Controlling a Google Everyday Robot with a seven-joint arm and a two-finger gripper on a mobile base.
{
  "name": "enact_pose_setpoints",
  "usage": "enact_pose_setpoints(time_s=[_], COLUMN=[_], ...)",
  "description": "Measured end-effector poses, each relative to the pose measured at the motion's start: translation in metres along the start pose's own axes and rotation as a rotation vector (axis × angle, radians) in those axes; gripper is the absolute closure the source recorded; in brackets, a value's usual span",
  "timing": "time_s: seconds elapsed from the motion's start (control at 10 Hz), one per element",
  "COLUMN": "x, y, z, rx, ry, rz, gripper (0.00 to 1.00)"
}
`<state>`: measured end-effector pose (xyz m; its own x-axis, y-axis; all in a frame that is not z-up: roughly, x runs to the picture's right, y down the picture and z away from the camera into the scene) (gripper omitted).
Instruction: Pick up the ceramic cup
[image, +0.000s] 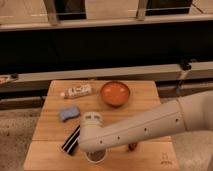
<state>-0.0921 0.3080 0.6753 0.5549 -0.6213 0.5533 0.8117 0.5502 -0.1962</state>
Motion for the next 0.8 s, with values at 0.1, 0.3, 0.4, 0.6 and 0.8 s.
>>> enact_pose_setpoints(time_s=[0.1,0.3,0.4,0.6,0.8], x=[0.001,0.004,0.006,0.015,0.026], y=[0.000,-0.001,-0.003,-0.007,-0.009], z=[-0.001,-0.008,-0.012,-0.021,-0.033], rx=[-0.001,-0.007,-0.016,-0.045,-0.074], ry=[-0.002,-0.004,-0.011,-0.031,-0.047], rz=[0.005,0.010,0.010,0.015,0.027], gripper=[1.00,1.00,1.00,1.00,1.00])
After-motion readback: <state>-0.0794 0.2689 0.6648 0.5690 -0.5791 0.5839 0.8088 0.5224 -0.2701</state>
